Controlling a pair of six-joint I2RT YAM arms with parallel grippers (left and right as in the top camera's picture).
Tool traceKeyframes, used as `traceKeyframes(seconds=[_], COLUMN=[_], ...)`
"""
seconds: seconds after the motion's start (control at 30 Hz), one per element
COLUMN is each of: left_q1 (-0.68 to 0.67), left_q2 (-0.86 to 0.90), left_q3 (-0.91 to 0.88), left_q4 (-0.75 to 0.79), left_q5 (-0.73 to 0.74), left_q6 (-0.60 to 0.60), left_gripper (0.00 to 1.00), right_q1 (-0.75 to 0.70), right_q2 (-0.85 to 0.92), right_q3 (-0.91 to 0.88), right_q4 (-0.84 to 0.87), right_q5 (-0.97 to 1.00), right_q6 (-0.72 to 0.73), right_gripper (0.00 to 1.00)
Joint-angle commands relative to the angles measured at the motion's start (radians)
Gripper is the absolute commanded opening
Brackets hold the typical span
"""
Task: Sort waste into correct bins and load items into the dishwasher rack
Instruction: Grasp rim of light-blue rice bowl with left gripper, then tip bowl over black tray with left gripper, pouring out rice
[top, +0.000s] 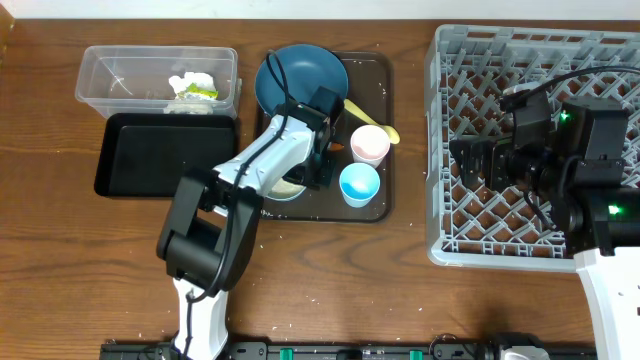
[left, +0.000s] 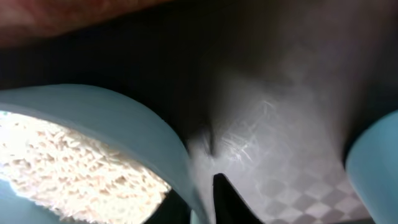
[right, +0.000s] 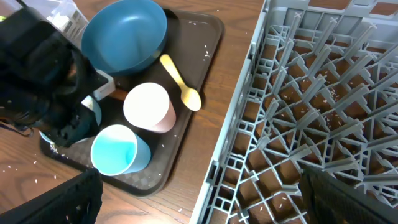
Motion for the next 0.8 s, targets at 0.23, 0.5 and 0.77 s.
traceKeyframes(seconds=[0.23,0.5,0.77], left_q1=[-0.002,0.055,0.234], left_q2=[0.020,-0.059,-0.214], left_q3=[-0.003,0.051,0.060], left_q4=[-0.003,-0.092,-0.107], left_q5=[0.000,0.054,0.222], left_q6=[-0.035,-0.121,-0.120], left_gripper=[0.06,0.06,0.06], right_q1=[-0.003,-0.003,-0.003], right_q2=[0.001,0.001,0.001], right_q3=[0.015,0.015,0.015], right_q4=[-0.003,-0.002,0.000], right_q5=[-0.011,-0.011,-0.011], right_q6=[0.013,0.013,0.013], right_gripper=[0.99,0.99,0.99])
